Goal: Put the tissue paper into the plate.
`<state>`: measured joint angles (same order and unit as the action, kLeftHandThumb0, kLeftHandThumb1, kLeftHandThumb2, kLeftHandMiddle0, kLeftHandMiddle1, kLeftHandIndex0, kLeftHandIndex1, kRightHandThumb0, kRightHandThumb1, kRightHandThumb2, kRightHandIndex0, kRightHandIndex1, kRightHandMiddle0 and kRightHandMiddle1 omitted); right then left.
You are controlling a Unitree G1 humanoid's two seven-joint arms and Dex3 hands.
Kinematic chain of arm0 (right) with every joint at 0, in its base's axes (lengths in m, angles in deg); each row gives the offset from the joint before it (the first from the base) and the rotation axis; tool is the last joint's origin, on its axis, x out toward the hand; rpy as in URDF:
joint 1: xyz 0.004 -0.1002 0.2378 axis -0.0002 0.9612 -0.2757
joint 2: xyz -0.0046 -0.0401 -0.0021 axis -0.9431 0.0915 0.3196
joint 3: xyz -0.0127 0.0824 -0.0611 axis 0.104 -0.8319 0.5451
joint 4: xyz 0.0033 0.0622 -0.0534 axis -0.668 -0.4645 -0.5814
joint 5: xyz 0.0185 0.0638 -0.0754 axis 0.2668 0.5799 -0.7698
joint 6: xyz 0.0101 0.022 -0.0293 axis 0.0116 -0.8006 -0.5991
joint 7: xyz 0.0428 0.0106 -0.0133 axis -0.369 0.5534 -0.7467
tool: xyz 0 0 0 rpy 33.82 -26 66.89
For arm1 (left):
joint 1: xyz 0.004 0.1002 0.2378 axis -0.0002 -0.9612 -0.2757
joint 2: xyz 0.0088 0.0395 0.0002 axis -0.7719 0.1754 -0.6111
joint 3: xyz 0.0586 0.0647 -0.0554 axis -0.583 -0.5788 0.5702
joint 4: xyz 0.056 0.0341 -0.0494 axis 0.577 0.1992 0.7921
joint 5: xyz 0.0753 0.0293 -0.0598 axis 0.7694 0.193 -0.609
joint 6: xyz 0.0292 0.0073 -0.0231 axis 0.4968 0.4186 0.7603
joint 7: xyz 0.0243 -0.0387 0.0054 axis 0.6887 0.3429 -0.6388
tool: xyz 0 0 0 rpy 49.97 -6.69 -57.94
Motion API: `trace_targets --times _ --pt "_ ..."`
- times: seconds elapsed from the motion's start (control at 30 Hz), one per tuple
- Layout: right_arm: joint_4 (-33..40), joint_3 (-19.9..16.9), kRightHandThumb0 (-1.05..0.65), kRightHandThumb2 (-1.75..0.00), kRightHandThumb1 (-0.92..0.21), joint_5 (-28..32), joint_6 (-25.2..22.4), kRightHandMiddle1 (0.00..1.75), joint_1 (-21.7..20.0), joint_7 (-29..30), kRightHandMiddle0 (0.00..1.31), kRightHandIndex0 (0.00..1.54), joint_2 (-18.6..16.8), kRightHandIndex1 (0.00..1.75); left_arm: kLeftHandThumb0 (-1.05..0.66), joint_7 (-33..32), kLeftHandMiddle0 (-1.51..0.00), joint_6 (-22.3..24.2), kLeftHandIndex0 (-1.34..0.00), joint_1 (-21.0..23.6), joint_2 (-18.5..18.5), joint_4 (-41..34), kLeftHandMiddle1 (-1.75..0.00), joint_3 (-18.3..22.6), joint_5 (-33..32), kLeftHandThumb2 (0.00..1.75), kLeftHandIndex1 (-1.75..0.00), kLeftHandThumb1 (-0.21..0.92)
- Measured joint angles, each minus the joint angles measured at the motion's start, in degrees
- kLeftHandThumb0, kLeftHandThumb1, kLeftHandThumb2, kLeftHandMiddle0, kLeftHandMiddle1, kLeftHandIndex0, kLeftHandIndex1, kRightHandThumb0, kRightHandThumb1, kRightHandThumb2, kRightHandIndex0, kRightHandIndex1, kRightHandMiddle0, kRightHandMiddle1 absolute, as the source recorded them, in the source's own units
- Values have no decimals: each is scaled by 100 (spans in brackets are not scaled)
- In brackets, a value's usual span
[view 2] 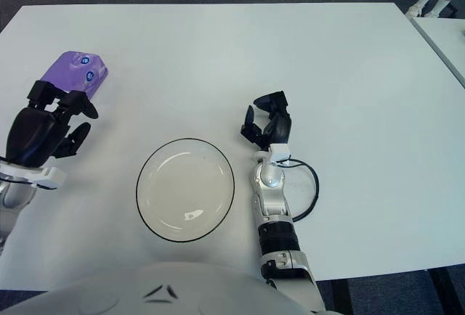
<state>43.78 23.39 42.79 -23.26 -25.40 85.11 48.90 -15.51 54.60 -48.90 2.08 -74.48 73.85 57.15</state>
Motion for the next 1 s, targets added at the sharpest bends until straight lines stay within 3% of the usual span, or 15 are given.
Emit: trace_targets --times 0.33,0.4,0.43,0.5,0.57,0.6,0.67,0.73,0.83,1.0 --pt "-4 -8 -40 -99 -58 0 7 175 -9 0 41 66 0 166 -1 128 -48 -117 -29 103 -917 307 -169 318 334 110 -174 50" --pt "-11 -12 -40 -99 -58 0 7 175 -11 0 41 66 0 166 -20 89 -31 -63 -32 189 -1109 499 -171 342 484 100 -175 57" --pt "-16 -14 -41 -99 -58 0 8 175 -14 0 41 66 0 166 -43 40 -20 -32 -23 246 -1205 617 -166 339 574 92 -175 62" --pt "-27 -15 -41 -99 -58 0 11 175 -21 -1 41 66 0 166 -66 -161 -10 29 -12 400 -1384 902 -149 293 883 83 -174 65" --pt "-40 -16 -41 -100 -58 0 14 175 -34 -1 41 66 0 166 -79 -320 -5 123 -6 548 -1533 1130 -129 229 1143 74 -151 68" --pt "-46 -18 -41 -100 -58 0 17 175 -39 -2 41 66 0 166 -86 -367 -3 186 -4 639 -1608 1213 -106 197 1276 69 -120 70" --pt "-54 -24 -41 -100 -58 0 25 175 -47 -1 41 66 0 166 -94 -380 -1 271 -1 774 -1731 1261 -70 165 1418 60 -76 74" --pt "-61 -31 -41 -100 -58 0 29 175 -56 -1 41 66 0 166 -98 -395 -1 280 -1 929 -1830 1274 -48 105 1479 56 -52 76" --pt "-69 -25 -41 -99 -58 0 30 175 -70 0 41 66 0 166 -102 -410 0 228 0 1136 -1953 1312 -19 6 1486 53 -23 77" --pt "-75 -19 -41 -100 -58 -1 28 175 -83 6 41 66 0 166 -104 -299 0 46 0 1573 -2039 1558 -3 -262 1333 52 -4 79"
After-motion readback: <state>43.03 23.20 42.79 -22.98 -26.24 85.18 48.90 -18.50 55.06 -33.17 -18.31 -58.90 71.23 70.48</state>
